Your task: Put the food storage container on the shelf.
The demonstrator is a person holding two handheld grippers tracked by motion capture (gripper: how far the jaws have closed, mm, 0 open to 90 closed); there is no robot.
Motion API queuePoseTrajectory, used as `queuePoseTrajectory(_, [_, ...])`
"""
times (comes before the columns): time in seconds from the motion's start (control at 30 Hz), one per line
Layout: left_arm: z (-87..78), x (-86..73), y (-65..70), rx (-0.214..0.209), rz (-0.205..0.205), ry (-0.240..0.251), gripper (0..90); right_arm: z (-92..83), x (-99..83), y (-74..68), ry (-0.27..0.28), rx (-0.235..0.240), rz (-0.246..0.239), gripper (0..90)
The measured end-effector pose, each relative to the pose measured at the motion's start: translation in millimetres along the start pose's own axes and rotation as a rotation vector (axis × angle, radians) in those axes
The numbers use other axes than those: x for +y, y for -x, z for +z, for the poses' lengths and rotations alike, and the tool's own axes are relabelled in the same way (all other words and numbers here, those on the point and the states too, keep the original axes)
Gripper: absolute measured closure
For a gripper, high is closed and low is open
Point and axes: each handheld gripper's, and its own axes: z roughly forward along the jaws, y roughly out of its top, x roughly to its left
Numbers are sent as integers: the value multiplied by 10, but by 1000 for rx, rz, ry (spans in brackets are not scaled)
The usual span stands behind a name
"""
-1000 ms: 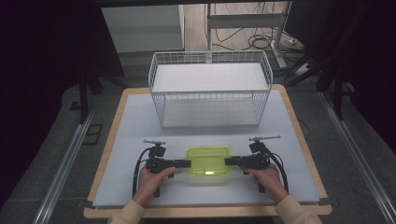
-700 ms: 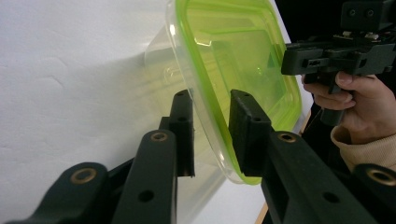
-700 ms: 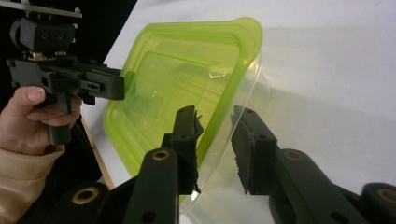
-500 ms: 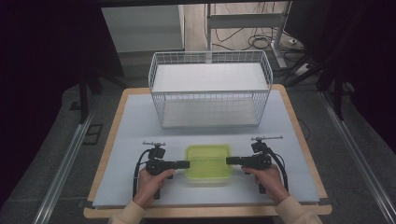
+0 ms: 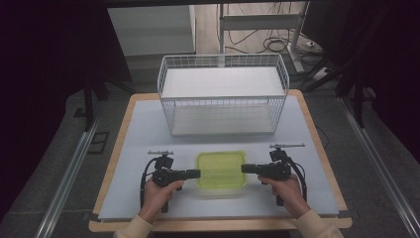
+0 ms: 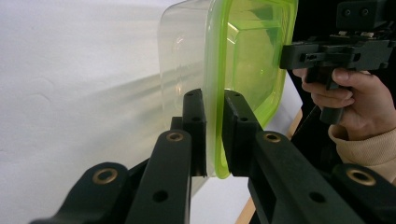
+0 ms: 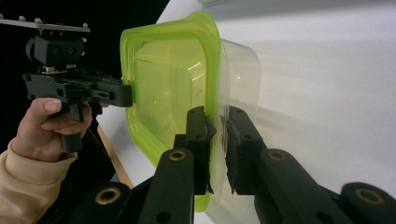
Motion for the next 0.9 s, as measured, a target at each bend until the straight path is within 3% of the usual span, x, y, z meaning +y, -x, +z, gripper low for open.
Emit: queuePoseTrajectory(0.9, [-114, 148, 196, 13, 69, 51, 814, -129, 103, -175, 72, -7, -78, 810])
